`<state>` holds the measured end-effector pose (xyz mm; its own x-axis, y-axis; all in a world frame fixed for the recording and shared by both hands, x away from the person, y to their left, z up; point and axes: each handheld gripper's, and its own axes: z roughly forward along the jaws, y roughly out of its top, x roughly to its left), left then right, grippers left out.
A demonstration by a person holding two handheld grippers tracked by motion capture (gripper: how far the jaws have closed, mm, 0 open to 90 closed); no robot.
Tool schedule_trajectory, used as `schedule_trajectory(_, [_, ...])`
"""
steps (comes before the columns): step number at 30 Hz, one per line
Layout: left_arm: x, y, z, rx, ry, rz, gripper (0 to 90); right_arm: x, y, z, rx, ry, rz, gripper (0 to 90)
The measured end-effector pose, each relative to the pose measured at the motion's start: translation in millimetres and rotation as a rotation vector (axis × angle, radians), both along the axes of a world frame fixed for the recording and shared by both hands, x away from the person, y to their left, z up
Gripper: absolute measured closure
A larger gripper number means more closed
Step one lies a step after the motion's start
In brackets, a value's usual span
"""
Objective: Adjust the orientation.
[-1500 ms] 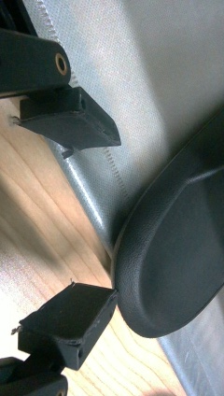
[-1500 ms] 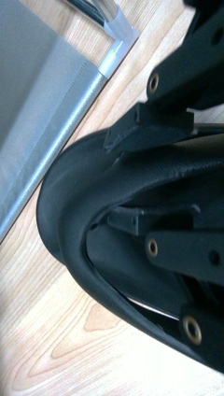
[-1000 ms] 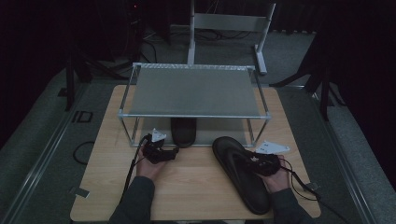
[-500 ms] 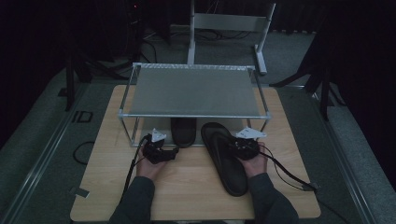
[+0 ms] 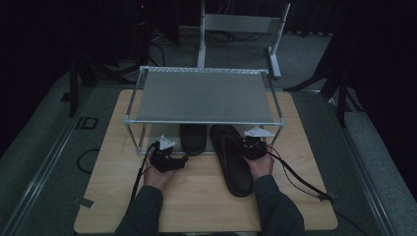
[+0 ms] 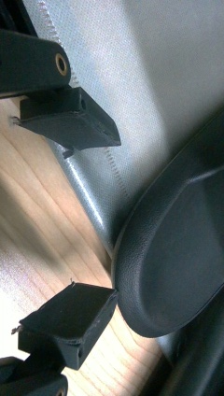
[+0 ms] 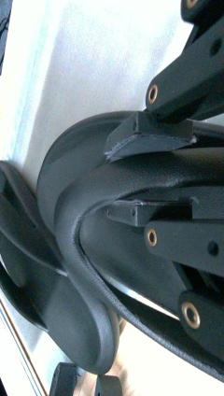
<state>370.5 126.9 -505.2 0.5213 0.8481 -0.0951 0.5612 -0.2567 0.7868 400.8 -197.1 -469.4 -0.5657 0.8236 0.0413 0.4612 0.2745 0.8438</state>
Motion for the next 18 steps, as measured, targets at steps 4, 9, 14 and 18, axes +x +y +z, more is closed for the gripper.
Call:
schedule_trajectory(4, [0.0,0.0,0.0,0.000,0.000,0.000,23.5,-1.7,1.9,-2.0,-0.002,0.002,0.014,56.4])
schedule_trajectory(9, [0.0,0.0,0.0,0.000,0.000,0.000,23.5,-11.7,-3.7,-0.7,0.003,0.007,0.032,49.0])
schedule_trajectory(14, [0.0,0.0,0.0,0.001,0.000,0.000,23.5,-24.7,-10.6,2.6,0.002,-0.007,0.048,44.7])
schedule_trajectory(18, [0.0,-0.1,0.0,0.001,0.000,0.001,23.5,-44.4,-20.3,7.4,-0.030,-0.025,0.065,40.6])
